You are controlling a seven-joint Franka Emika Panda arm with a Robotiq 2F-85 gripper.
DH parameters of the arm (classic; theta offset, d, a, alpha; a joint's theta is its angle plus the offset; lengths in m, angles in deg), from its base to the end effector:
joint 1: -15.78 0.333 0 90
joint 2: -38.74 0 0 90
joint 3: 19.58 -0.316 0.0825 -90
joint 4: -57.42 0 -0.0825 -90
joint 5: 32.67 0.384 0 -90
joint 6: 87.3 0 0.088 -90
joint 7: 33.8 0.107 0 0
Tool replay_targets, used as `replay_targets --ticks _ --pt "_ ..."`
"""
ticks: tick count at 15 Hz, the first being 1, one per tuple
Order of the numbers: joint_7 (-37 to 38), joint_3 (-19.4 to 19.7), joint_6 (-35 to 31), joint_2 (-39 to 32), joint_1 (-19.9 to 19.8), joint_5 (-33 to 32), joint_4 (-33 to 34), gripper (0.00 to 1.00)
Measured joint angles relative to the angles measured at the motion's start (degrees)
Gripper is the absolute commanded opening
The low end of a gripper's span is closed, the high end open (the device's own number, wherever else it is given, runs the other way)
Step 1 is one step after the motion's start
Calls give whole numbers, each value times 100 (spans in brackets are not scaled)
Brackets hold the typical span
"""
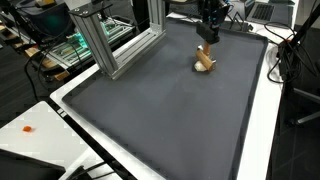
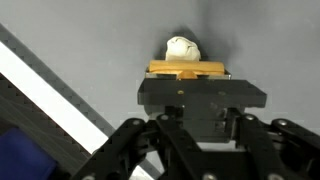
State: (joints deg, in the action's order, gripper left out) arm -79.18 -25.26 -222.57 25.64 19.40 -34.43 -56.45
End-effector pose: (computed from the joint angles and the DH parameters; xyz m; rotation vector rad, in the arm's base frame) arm 0.6033 0.0961 0.3645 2.7316 1.4402 0.2145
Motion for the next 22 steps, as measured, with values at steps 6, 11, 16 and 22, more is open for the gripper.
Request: replay_targets --ticks 6,11,16,22 --pt "581 106 401 -4 -120 -59 154 23" --pt "945 178 795 1 -275 -54 266 23" --pt "980 188 995 3 -372 -53 238 23" --pt "509 98 929 27 -375 49 88 23"
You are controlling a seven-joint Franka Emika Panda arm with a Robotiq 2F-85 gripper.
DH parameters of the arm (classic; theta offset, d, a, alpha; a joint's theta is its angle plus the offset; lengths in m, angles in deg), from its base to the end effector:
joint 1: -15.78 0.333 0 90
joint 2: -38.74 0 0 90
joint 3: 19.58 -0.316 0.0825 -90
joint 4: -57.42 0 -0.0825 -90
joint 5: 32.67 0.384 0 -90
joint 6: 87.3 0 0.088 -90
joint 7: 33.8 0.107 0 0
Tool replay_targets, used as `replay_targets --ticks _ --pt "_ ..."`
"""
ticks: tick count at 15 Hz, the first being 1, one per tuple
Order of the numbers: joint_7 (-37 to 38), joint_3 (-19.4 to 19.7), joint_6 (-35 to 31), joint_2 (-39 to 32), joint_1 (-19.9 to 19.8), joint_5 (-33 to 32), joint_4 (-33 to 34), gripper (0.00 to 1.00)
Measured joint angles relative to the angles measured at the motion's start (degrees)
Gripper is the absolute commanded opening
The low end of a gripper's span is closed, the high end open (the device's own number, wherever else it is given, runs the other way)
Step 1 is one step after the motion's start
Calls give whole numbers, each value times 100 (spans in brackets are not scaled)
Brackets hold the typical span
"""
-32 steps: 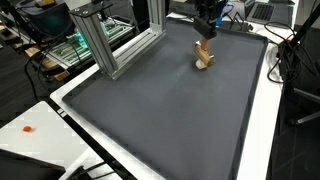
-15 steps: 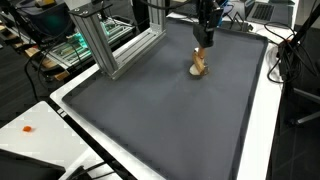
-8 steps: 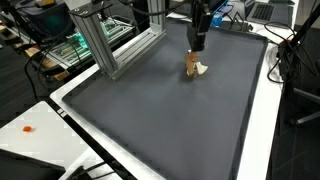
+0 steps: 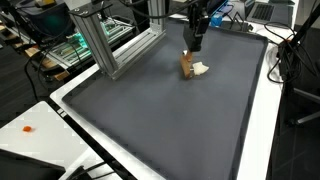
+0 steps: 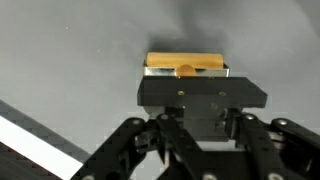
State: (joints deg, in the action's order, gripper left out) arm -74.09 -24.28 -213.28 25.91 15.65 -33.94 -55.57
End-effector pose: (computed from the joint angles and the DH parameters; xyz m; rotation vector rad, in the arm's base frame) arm 0.5968 0.0452 0.3586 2.8965 1.2142 0.0056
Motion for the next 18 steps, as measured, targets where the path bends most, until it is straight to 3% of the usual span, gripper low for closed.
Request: replay_targets --ticks 18 --pt "-1180 -436 -464 98 200 174 -102 23"
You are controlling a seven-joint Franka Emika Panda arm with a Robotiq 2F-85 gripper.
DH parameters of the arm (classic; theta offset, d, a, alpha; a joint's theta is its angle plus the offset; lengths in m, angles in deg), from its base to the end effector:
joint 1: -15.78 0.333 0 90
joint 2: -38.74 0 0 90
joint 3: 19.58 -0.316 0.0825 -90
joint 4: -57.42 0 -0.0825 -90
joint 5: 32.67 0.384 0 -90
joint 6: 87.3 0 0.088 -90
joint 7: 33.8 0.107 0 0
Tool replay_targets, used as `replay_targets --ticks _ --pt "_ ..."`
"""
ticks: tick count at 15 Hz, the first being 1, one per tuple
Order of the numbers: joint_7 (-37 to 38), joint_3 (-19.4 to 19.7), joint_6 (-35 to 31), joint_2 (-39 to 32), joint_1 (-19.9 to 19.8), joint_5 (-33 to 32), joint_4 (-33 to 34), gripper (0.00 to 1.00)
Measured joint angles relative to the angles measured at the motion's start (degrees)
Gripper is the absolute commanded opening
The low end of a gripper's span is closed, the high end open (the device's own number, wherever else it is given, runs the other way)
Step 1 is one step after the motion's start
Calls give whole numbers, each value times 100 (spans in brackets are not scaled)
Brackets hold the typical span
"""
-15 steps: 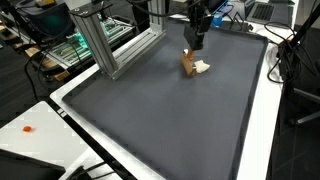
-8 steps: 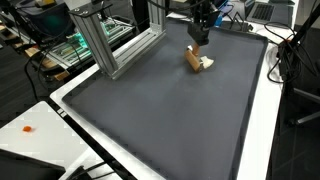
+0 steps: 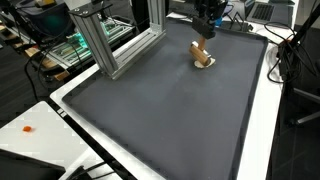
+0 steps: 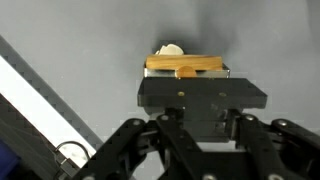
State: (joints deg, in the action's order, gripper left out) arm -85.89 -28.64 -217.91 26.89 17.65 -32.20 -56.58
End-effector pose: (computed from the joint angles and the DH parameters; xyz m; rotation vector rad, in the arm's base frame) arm 0.5913 0.1112 0.3695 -2.6782 -1.6239 -0.1468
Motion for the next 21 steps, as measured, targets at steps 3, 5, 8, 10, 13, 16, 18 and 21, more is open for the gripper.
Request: replay_targets --ticks 3,5,8,10,13,16,18,21 --pt "-52 0 -57 -24 18 0 -7 23" --pt "-102 -6 -75 -30 25 0 -7 23" --pt "-131 -13 -96 -39 34 1 -6 23" --pt "-141 -22 -121 -48 43 12 -5 23" --pt "-143 -61 -203 -74 49 94 -2 23" --pt "-143 -100 -309 -118 62 190 7 23" --pt "-143 -121 -375 -151 70 264 8 23" --pt "-143 -162 -497 -228 72 353 9 23"
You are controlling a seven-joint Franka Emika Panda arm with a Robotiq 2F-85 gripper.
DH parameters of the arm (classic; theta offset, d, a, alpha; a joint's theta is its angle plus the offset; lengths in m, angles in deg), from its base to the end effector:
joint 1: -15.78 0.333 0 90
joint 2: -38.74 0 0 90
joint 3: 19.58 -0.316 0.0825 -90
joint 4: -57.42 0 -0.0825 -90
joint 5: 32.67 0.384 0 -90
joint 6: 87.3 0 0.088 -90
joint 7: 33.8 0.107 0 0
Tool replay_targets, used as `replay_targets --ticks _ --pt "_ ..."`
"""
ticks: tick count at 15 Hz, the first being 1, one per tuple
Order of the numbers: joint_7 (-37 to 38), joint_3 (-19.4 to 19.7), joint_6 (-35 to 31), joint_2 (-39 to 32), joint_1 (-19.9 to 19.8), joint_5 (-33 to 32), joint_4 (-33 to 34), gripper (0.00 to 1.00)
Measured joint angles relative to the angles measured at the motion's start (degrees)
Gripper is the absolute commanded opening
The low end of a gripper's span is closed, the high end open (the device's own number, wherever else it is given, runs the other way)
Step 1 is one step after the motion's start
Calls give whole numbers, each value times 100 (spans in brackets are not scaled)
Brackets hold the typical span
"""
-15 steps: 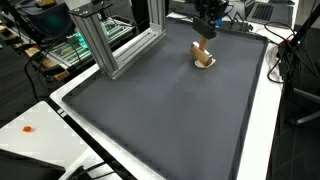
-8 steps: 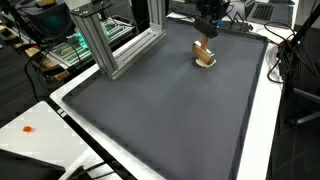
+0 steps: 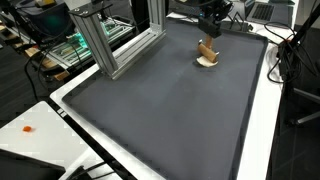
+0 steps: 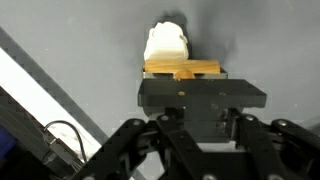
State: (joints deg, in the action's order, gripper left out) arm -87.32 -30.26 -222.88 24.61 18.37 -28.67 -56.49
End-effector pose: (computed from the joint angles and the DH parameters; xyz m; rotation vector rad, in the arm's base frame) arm 0.5961 0.1369 0.3557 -2.6233 -1.6274 -0.2475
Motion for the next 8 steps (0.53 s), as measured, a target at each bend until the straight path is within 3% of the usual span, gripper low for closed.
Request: replay_targets --ticks 8 --pt "134 6 -34 -68 8 -102 54 23"
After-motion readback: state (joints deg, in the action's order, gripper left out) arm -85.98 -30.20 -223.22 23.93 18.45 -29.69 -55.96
